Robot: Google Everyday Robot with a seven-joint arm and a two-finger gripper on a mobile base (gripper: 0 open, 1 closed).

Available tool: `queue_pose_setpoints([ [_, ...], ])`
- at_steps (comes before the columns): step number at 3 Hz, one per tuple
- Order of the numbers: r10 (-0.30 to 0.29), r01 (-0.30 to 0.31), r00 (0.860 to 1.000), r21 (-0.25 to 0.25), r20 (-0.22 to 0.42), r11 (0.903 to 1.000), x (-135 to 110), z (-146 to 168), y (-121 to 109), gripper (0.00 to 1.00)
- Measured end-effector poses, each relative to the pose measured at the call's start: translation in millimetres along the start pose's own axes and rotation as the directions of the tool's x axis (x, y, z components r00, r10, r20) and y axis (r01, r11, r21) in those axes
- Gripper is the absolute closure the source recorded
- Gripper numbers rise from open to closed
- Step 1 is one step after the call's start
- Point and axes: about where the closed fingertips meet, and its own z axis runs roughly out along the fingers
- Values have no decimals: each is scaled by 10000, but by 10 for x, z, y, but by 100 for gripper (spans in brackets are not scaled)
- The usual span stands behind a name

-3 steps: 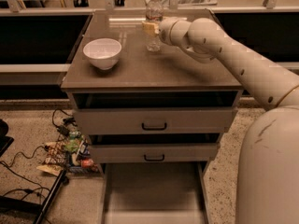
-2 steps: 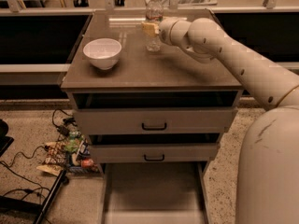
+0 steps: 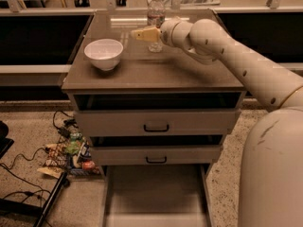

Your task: Pick water bottle from bottom drawer and place on counter

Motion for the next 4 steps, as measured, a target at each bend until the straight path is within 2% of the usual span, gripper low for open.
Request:
queue_pose_setpoints([
  [1, 0, 0, 10000, 0, 0, 10000, 0, 0, 0, 0],
  [2, -141, 140, 9999, -396, -19, 9991, -150, -102, -37, 0],
  [3, -1225, 1227, 9924, -157, 135, 9923, -802, -708, -596, 0],
  [4, -2338, 2357, 9707, 294, -554, 9714, -1234, -1619, -1093, 0],
])
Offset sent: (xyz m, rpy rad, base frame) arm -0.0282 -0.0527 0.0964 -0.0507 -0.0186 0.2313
